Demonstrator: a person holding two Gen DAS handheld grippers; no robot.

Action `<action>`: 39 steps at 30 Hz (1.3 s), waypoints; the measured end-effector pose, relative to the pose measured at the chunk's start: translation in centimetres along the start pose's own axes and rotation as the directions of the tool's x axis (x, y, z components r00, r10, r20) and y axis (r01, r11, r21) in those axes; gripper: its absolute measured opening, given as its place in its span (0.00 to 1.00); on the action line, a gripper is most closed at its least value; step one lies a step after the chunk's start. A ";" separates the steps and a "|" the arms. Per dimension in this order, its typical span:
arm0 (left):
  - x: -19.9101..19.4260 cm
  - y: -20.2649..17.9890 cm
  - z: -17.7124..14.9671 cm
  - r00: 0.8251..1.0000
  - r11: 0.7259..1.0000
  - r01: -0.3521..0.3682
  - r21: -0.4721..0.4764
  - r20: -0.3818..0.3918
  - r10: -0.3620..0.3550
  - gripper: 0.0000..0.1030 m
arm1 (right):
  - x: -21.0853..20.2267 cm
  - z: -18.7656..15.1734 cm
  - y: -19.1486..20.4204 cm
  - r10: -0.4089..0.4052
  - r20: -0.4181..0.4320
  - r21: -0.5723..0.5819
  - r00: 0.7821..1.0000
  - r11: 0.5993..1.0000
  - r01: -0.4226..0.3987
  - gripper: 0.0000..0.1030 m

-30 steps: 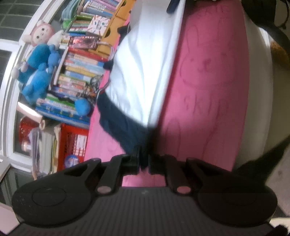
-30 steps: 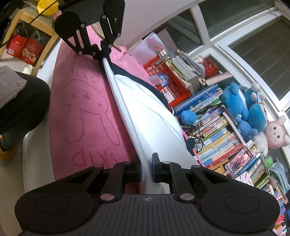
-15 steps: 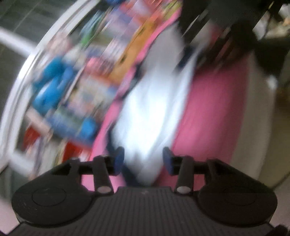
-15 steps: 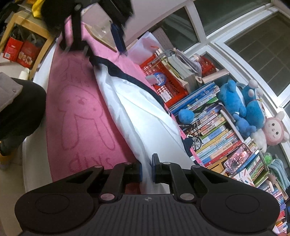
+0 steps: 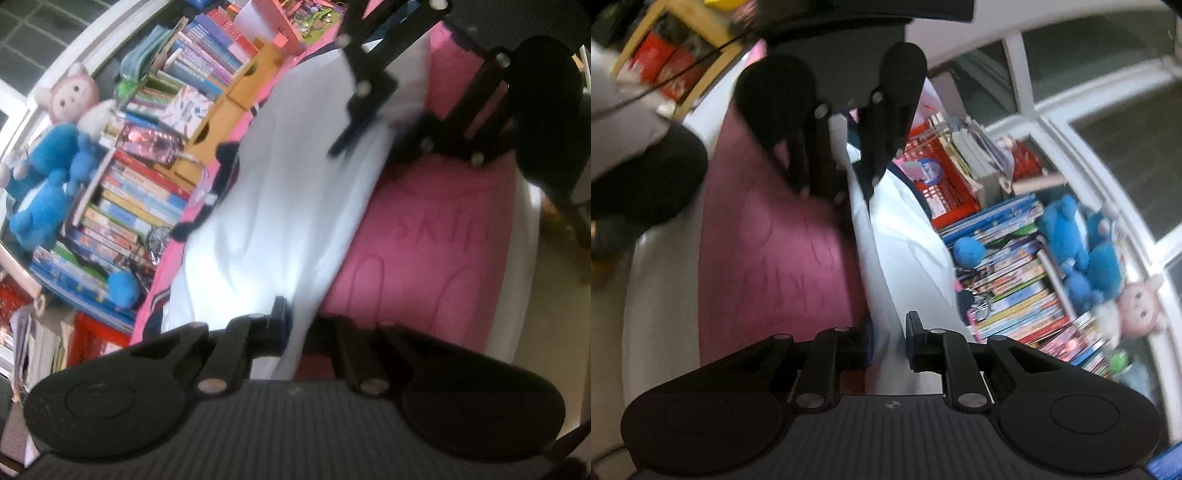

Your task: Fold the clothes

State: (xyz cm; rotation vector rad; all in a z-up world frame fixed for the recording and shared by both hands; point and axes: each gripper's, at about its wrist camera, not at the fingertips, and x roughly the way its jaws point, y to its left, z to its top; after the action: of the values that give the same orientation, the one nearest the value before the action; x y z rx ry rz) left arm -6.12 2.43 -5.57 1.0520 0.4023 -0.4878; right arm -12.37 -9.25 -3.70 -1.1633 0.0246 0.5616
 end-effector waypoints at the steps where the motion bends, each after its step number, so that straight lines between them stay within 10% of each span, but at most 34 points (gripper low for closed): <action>1: 0.0 0.0 -0.1 1.000 1.000 0.000 0.002 0.000 0.000 0.05 | -0.2 -0.3 0.1 -0.002 -0.002 -0.028 1.000 1.000 0.002 0.18; 10: -1.1 -0.3 -1.6 1.000 1.000 -0.009 -0.025 -0.009 0.009 0.05 | -1.7 -6.8 -2.6 -0.040 -0.231 -0.017 0.972 0.999 0.037 0.10; 16: -1.7 0.2 -3.3 0.999 0.998 -0.031 -0.049 -0.034 0.030 0.05 | -4.3 -11.4 -2.9 -0.113 -0.424 -0.106 0.898 0.992 0.075 0.09; 23: -3.6 1.0 -5.0 0.997 0.997 -0.023 -0.077 -0.069 0.017 0.07 | -6.1 -12.3 -2.5 -0.131 -0.471 -0.032 0.872 0.991 0.132 0.10; 28: -6.8 2.5 -7.4 0.994 0.982 -0.052 -0.181 -0.107 0.033 0.29 | -7.8 -13.0 -2.8 -0.130 -0.528 0.005 0.839 0.988 0.155 0.15; 33: -10.1 4.8 -10.8 0.993 0.871 -0.082 -0.485 -0.115 0.030 0.48 | -11.1 -14.4 -5.4 -0.076 -0.600 0.310 0.796 0.895 0.320 0.17; 39: -12.6 9.5 -10.1 0.994 0.661 -0.065 -0.748 0.009 0.109 0.50 | -11.5 -11.8 -8.1 -0.065 -0.451 0.681 0.890 0.620 0.390 0.33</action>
State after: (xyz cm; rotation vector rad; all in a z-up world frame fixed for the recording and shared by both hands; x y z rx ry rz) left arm -12.01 17.70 3.51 0.2394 0.4460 -0.2132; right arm -15.71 -26.44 1.85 -0.3980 0.4147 0.0323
